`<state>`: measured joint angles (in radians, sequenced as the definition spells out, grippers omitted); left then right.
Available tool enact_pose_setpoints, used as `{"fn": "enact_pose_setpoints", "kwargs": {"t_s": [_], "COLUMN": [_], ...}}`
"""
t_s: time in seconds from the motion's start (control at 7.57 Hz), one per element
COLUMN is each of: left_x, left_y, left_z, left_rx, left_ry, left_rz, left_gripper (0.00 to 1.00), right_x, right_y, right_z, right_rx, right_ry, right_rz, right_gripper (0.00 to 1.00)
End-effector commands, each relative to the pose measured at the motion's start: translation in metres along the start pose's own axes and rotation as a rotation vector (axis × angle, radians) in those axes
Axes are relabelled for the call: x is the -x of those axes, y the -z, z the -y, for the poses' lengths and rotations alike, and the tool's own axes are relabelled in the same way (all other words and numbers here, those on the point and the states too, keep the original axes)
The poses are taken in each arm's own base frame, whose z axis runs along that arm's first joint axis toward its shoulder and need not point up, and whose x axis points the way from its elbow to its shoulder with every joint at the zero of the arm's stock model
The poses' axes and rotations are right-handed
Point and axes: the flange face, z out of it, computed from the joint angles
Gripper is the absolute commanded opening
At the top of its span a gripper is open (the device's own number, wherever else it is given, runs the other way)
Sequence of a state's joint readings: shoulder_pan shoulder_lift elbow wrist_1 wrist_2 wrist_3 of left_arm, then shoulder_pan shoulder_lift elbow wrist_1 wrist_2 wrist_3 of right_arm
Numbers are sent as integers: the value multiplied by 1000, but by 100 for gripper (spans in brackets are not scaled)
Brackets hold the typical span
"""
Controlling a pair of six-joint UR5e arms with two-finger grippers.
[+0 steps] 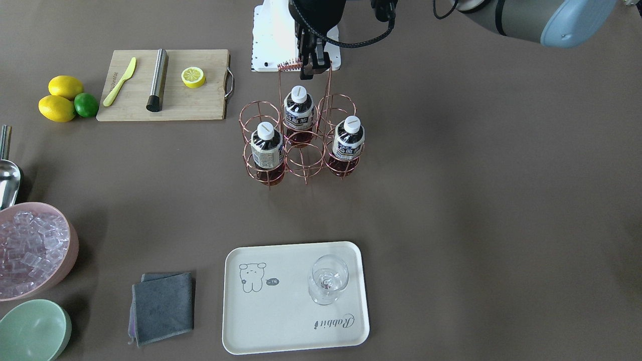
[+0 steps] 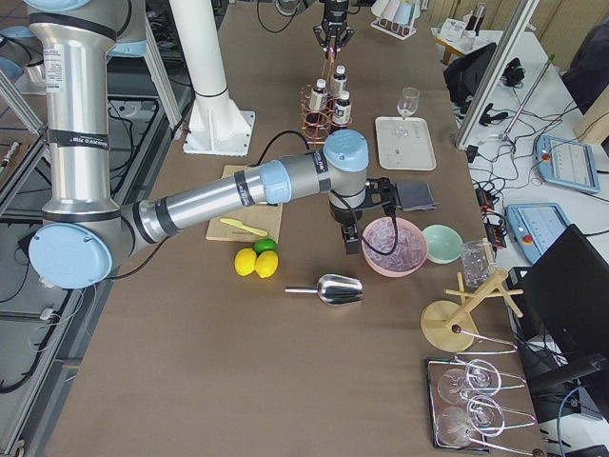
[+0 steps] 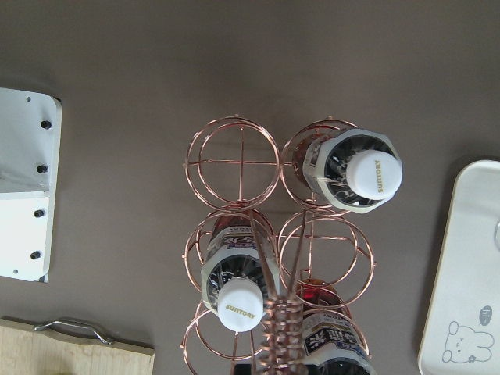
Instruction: Take tea from basket to plate
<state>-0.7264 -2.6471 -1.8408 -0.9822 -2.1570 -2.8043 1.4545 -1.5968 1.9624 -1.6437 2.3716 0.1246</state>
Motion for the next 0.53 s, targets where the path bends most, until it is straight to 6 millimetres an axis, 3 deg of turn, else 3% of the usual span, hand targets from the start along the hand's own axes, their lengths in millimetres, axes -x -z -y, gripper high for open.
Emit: {"fn": "enact_pose_setpoints", "kwargs": {"t_s": [0.0,0.4], "left_x": [11,13], "left_y": [-9,-26], "left_z": [-7,-12], "left_rx": [0,2], "left_ry": [-17,-37], "left_rz": [19,11], "left_gripper": [0,0], "right_x": [12,24], "right_y": [-7,-6], "right_z": [3,14], "right_rx": [12,7], "right_ry": [24,57], "right_rz": [2,15], "right_gripper": [99,99]}}
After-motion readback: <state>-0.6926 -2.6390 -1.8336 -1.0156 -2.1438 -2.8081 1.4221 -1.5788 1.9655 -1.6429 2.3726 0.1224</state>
